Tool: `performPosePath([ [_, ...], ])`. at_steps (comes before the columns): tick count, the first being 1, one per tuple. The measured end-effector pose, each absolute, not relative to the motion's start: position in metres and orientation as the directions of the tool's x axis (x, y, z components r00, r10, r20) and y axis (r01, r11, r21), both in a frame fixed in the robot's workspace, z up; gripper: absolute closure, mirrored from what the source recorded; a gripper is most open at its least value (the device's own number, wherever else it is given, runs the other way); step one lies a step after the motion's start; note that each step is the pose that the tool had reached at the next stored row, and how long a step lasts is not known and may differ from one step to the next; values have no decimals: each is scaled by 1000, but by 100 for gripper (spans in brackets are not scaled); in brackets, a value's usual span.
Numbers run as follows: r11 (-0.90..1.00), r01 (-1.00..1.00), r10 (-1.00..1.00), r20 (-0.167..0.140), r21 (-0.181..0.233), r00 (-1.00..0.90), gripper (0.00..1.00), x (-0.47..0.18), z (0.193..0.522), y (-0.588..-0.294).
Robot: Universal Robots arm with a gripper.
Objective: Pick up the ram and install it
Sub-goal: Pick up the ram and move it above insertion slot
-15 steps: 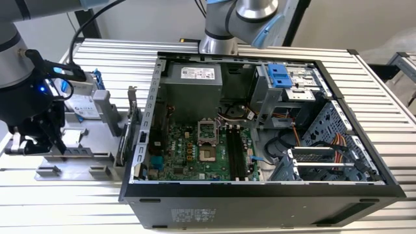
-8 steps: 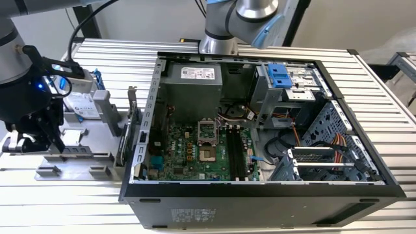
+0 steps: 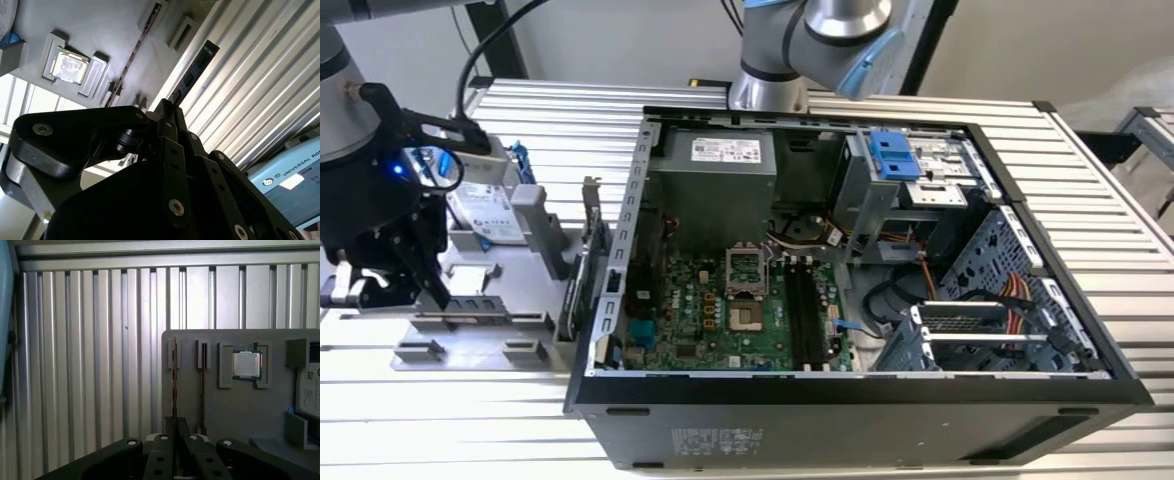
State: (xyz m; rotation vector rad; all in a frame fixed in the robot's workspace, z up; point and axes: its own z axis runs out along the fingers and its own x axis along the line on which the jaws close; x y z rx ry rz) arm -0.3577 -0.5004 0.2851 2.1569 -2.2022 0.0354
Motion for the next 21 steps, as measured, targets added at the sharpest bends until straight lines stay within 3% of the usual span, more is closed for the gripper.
performPosePath([
  [21, 21, -999, -998, 58, 25, -20, 100, -358, 300, -500],
])
